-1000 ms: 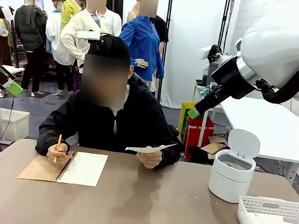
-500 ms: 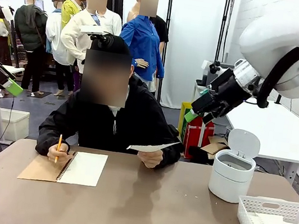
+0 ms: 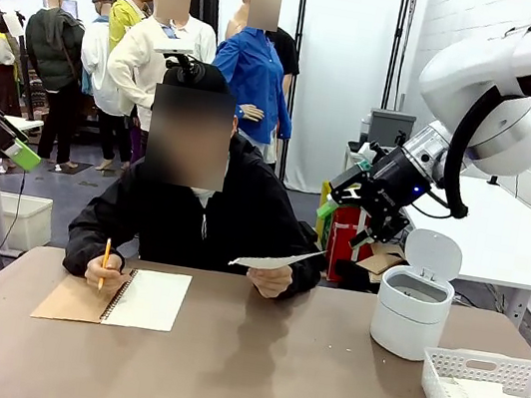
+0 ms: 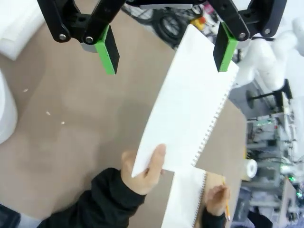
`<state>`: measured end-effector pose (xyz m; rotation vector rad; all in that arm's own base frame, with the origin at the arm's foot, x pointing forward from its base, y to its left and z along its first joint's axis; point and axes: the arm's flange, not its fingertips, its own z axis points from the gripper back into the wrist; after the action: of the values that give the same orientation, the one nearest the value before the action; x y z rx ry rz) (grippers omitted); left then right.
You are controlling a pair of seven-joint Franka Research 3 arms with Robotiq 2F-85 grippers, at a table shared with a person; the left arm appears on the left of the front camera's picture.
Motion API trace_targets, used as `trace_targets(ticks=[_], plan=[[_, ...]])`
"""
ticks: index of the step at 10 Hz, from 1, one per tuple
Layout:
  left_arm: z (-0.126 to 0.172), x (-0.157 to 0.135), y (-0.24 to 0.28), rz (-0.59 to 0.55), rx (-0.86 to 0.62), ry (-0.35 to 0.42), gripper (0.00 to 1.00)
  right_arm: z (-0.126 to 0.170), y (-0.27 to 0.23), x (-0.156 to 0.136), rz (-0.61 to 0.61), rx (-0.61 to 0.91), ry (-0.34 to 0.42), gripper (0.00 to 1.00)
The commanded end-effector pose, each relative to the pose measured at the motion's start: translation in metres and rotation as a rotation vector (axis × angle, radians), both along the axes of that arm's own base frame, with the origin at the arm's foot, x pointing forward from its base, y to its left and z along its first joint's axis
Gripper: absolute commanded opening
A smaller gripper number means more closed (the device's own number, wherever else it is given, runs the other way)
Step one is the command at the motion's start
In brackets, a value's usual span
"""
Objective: Sort the paper based on its condition.
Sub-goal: If a person hands you a paper, place it in the Organizing basket , and if it's crumpled, put it in the Trash can.
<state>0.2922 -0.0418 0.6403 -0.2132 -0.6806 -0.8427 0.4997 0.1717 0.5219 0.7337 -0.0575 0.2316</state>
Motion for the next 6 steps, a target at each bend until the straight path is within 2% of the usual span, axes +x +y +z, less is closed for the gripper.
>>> trace_targets(ticks=[1,4,5,6], plan=[[0.0,0.0,0.001,0.002,-0.006,0.001,1.0,0.002,-0.001,-0.004,0.051,-0.041,-0.052,1.0],[0.0,0.0,0.001,0.002,-0.006,0.001,1.0,0.002,-0.001,-0.004,0.051,-0.041,-0.052,1.0],[0.0,0.0,0.001,0.002,-0.006,0.001,1.0,0.003,0.001,-0.002,0.024,-0.022,-0.027,1.0],[0.0,0.0,0.001,0.002,-0.006,0.001,1.0,-0.013,0.003,0.012,-0.028,0.111,0.171,1.0]])
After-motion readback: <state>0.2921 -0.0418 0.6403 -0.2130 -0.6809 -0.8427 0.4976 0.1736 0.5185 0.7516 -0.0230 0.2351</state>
